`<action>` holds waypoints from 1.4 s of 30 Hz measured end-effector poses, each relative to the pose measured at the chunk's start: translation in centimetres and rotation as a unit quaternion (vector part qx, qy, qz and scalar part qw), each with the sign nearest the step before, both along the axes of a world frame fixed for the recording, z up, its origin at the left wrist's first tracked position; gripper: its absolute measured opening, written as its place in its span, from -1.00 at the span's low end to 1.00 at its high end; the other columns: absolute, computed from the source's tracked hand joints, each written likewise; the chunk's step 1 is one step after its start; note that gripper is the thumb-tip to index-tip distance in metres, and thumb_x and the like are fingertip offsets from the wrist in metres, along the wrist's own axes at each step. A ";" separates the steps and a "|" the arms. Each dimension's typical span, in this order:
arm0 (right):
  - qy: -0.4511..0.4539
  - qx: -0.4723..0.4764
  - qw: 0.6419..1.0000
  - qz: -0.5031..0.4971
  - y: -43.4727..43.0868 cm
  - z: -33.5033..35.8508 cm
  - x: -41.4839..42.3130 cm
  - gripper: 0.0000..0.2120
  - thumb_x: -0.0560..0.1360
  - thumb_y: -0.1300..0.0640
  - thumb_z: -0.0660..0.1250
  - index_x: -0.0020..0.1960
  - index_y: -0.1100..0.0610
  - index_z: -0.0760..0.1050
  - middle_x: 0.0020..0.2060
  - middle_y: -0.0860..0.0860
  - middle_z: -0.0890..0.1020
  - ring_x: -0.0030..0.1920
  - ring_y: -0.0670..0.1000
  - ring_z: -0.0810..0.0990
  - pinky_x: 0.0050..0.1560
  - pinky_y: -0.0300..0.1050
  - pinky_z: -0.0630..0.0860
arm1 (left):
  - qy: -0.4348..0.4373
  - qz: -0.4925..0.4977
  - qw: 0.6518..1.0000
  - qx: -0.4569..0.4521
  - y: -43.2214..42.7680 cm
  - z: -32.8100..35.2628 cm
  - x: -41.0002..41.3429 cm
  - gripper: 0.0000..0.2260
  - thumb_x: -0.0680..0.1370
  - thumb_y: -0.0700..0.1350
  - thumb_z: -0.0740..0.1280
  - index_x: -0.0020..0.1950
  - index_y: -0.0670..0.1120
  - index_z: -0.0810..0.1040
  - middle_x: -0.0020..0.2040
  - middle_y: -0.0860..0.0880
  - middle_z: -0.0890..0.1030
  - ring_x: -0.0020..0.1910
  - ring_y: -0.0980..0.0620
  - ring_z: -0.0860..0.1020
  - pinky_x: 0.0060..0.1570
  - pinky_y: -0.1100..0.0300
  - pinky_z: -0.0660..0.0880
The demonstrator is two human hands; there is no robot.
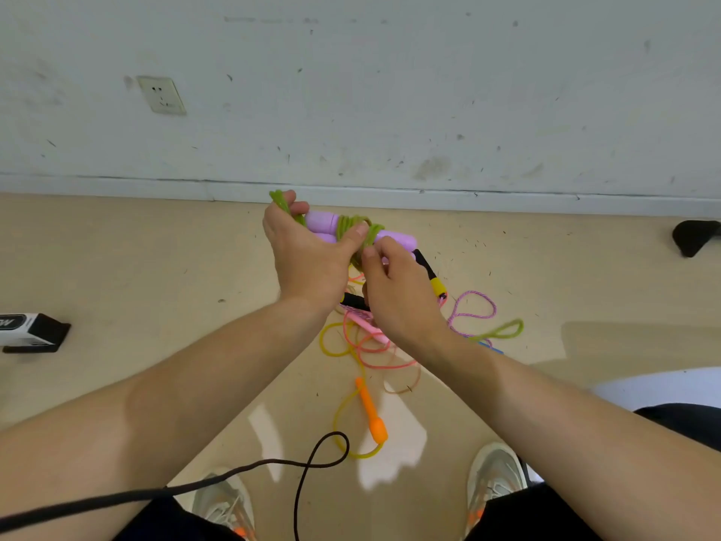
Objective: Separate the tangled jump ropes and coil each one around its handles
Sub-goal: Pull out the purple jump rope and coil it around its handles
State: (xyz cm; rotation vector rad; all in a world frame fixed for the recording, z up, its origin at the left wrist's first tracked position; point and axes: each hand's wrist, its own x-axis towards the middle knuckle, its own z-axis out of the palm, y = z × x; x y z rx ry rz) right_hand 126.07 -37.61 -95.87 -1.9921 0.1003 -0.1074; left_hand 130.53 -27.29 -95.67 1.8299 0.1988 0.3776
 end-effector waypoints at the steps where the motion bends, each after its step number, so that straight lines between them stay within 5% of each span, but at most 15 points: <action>1: -0.007 -0.022 1.000 0.008 0.0 -0.2 0.0 -0.73 0.68 0.04 0.10 -0.18 0.08 0.32 -0.41 -0.02 0.44 -0.41 0.02 0.38 -0.40 -0.10 0.25 | 0.007 0.006 1.000 -0.016 0.0 0.1 0.1 -0.25 0.38 -0.07 0.60 0.43 -0.10 0.24 0.27 0.00 0.37 0.23 0.13 0.42 -0.02 0.63 0.30; 6: -0.015 -0.104 0.992 0.071 -0.5 -0.2 0.0 -0.79 0.69 0.04 0.09 -0.10 -0.02 0.37 -0.43 -0.10 0.41 -0.43 -0.04 0.37 -0.37 -0.09 0.23 | 0.077 0.003 0.996 -0.045 0.3 -0.3 0.2 -0.26 0.33 -0.02 0.62 0.32 -0.05 0.23 0.30 -0.03 0.34 0.26 0.07 0.43 0.25 0.22 0.43; 9: -0.017 -0.148 0.985 0.090 -0.7 -0.3 -0.1 -0.80 0.69 0.06 0.08 0.14 0.10 0.45 -0.42 -0.08 0.44 -0.41 0.03 0.42 -0.36 -0.07 0.29 | 0.115 -0.016 0.992 -0.059 0.5 -0.5 0.4 -0.19 0.21 0.08 0.66 0.24 -0.02 0.20 0.30 -0.03 0.32 0.23 0.07 0.47 0.26 0.11 0.49; 13: -0.045 -0.207 0.971 0.115 -1.0 -0.1 0.2 -0.80 0.69 0.04 0.09 0.16 0.09 0.43 -0.29 0.01 0.53 -0.31 0.14 0.52 -0.34 -0.01 0.42 | 0.172 -0.029 0.977 -0.123 1.2 -0.7 0.8 0.01 -0.05 0.25 0.61 0.26 -0.02 0.21 0.31 -0.01 0.34 0.22 -0.03 0.54 0.22 -0.03 0.54; 18: -0.066 -0.263 0.950 0.153 -1.1 0.0 0.1 -0.84 0.68 0.07 0.06 0.16 0.09 0.36 -0.34 -0.08 0.37 -0.37 0.09 0.42 -0.40 -0.07 0.20 | 0.182 -0.038 0.974 -0.127 1.7 -0.7 1.0 0.05 -0.09 0.25 0.59 0.28 -0.02 0.21 0.31 -0.01 0.35 0.22 -0.02 0.54 0.23 -0.03 0.54; 23: -0.067 -0.231 0.963 0.123 -0.8 0.2 -0.1 -0.85 0.66 0.05 0.12 0.12 0.09 0.39 -0.29 -0.01 0.47 -0.26 0.13 0.43 -0.30 -0.03 0.25 | 0.162 -0.028 0.975 -0.148 1.7 0.4 1.5 0.03 -0.06 0.19 0.60 0.29 -0.04 0.22 0.29 -0.02 0.36 0.22 0.00 0.53 0.22 -0.03 0.55; 30: -0.018 -0.165 0.984 0.070 -1.6 0.7 -0.2 -0.52 0.61 -0.12 0.21 -0.42 0.06 0.27 -0.57 -0.09 0.32 -0.47 -0.06 0.29 -0.40 -0.09 0.17 | 0.173 -0.031 0.965 -0.193 1.7 0.3 1.6 -0.31 0.37 -0.12 0.60 0.29 -0.09 0.22 0.23 -0.02 0.36 0.05 0.06 0.57 -0.14 0.15 0.58; 35: 0.005 -0.086 0.990 0.110 -2.1 0.6 -0.1 -0.50 0.64 -0.10 0.21 -0.33 0.23 0.45 -0.51 -0.07 0.42 -0.49 -0.11 0.32 -0.41 -0.17 0.25 | 0.171 -0.051 0.963 -0.203 2.0 0.1 2.0 -0.33 0.39 -0.13 0.59 0.32 -0.11 0.24 0.17 0.01 0.37 0.02 0.10 0.55 -0.21 0.19 0.56; 39: 0.082 -0.017 0.978 0.193 -3.7 0.5 0.6 -0.54 0.66 -0.07 0.19 -0.31 0.19 0.48 -0.55 -0.14 0.44 -0.49 -0.11 0.37 -0.35 -0.24 0.34 | 0.172 -0.082 0.960 -0.203 2.8 0.3 2.3 -0.36 0.41 -0.13 0.57 0.33 -0.12 0.27 0.10 0.05 0.38 -0.07 0.15 0.55 -0.19 0.18 0.57; 42: 0.120 -0.022 0.966 0.226 -5.1 0.5 0.9 -0.53 0.65 -0.08 0.20 -0.30 0.22 0.44 -0.50 -0.02 0.43 -0.46 -0.08 0.36 -0.39 -0.31 0.31 | 0.190 -0.128 0.947 -0.225 4.1 1.0 2.9 -0.49 0.36 -0.10 0.61 0.10 -0.09 0.34 0.04 -0.09 0.46 -0.09 0.02 0.62 -0.17 0.13 0.62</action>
